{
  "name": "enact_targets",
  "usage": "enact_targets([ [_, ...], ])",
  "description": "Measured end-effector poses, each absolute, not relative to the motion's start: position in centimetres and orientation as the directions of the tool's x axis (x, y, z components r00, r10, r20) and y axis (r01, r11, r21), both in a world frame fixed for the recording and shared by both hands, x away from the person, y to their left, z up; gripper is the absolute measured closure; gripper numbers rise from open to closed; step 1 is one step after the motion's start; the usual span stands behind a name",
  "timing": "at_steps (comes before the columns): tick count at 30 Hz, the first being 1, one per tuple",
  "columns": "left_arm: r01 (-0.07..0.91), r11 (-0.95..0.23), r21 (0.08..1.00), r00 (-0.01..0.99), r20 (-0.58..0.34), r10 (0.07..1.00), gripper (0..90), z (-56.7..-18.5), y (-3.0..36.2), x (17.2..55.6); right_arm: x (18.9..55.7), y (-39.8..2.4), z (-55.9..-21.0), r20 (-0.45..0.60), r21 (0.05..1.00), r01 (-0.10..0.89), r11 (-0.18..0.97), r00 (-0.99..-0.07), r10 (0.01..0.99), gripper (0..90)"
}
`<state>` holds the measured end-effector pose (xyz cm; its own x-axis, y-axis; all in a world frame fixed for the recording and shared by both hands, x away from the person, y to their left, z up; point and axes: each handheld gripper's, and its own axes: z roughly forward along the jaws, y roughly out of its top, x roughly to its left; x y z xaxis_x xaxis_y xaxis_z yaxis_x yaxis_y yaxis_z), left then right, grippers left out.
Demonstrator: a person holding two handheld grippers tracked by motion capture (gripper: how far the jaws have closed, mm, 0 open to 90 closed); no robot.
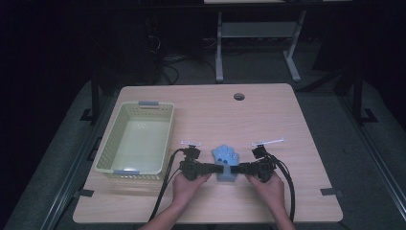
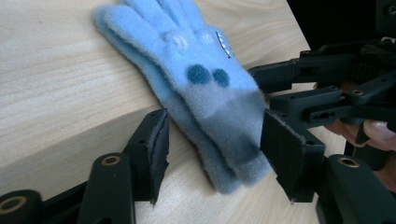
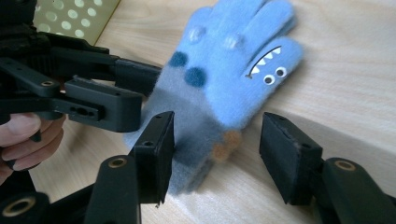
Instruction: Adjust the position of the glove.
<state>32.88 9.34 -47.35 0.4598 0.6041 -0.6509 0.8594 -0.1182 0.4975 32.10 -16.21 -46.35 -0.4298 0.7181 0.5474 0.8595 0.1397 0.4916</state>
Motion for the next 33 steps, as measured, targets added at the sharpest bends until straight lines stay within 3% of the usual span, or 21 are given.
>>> enact_targets([
  [10, 0.875, -0.128, 0.466, 0.447, -0.679, 0.583, 53.7, -47.6, 9.5, 32.7, 31.8, -15.7, -46.8, 0.576, 0.472, 0.874, 0.113, -0.403, 0.711, 53.1],
  [18, 0.887, -0.13, 0.443, 0.438, -0.717, 0.543, 56.6, -48.1, 9.6, 32.6, 31.3, -15.0, -47.1, 0.595, 0.476, 0.875, 0.086, -0.392, 0.702, 58.5],
  [25, 0.894, -0.12, 0.431, 0.426, -0.739, 0.523, 66.9, -48.7, 10.0, 33.0, 31.1, -14.5, -47.5, 0.624, 0.471, 0.88, 0.056, -0.377, 0.684, 63.4],
  [33, 0.897, -0.114, 0.428, 0.422, -0.749, 0.51, 69.6, -48.9, 9.9, 33.3, 31.2, -14.7, -47.9, 0.652, 0.461, 0.886, 0.041, -0.37, 0.662, 68.0],
])
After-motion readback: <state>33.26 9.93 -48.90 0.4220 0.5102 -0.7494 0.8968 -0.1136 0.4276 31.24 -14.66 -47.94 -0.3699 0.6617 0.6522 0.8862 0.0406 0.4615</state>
